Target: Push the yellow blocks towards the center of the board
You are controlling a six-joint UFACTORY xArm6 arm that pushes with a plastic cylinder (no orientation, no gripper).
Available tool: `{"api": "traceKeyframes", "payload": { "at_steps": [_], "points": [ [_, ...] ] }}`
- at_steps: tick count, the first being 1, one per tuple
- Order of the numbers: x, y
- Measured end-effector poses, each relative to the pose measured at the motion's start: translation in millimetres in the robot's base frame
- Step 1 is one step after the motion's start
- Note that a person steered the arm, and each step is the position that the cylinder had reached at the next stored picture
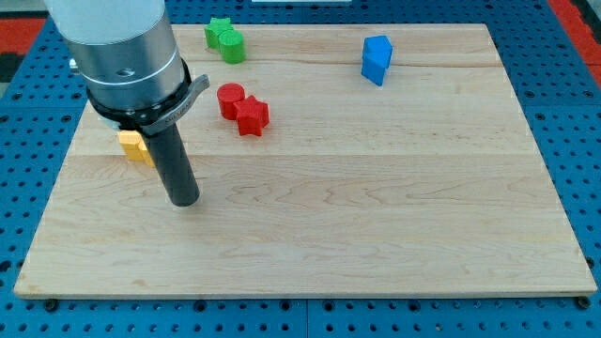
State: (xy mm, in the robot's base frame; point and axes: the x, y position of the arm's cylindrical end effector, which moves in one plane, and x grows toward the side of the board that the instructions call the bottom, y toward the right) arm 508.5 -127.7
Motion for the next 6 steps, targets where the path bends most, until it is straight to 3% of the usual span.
{"api": "traceKeyframes", "payload": {
  "at_steps": [3,6],
  "points": [
    [-29,84],
    [-124,6]
  ]
}}
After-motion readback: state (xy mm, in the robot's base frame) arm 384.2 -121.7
